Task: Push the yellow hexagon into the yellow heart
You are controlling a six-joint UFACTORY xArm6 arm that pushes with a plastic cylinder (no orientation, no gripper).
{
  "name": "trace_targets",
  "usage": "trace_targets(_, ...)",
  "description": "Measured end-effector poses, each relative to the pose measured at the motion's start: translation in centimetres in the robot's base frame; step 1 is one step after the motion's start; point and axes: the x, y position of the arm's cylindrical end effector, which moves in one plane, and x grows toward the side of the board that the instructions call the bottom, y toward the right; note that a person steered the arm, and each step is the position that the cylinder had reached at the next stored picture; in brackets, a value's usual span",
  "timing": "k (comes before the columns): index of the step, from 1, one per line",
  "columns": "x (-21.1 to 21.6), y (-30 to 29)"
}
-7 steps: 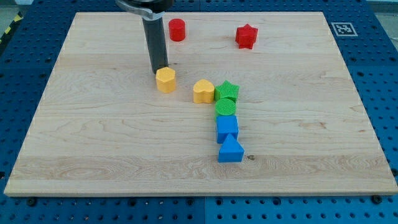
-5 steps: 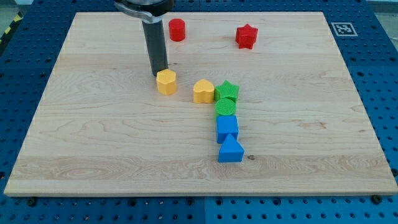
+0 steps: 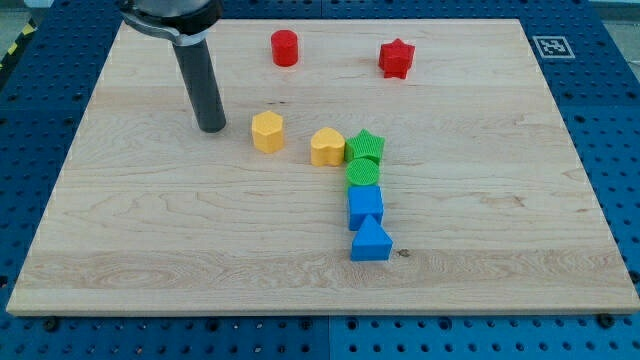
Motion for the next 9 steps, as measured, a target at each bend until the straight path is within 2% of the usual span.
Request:
trace_targets(6,0.5,6.0)
trace_targets(9,1.7,6.0)
